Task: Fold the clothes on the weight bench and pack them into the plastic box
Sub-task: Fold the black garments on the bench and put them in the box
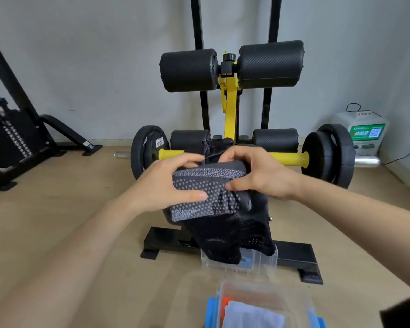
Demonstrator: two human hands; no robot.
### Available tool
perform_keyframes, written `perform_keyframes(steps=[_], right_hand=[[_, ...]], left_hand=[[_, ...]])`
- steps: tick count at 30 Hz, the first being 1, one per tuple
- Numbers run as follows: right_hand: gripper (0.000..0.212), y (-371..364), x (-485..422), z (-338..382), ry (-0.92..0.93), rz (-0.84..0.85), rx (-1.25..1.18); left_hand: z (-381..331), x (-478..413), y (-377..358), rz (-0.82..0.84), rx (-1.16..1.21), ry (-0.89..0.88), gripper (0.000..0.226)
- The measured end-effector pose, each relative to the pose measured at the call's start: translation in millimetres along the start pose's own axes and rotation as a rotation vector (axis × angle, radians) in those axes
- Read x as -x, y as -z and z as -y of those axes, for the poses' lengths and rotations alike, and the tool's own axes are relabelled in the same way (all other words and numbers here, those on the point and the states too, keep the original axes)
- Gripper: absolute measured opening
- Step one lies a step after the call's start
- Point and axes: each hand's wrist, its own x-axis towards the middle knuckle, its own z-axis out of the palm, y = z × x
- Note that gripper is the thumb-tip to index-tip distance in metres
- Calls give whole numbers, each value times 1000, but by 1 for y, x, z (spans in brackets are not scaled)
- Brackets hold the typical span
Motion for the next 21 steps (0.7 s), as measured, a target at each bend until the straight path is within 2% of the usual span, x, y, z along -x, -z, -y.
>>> perform_keyframes(steps=[3,8,14,18,21], right_hand=[[38,5,16,3,-24,0,-17],[41,8,48,-3,-164,-44,-137],[33,-16,117,-32,-451,62,-245],[38,-36,160,-58,-590,62,-355],[47,-44,185,-82,-647,109,-472]], left_hand=[[-2,5,-10,104,126,28,47],[-14,16,-24,133,257,69,35],[-29,58,-63,153,457,247,33],[-38,94,-109,181,549,355,32],[-37,111,-144,201,534,441,32]])
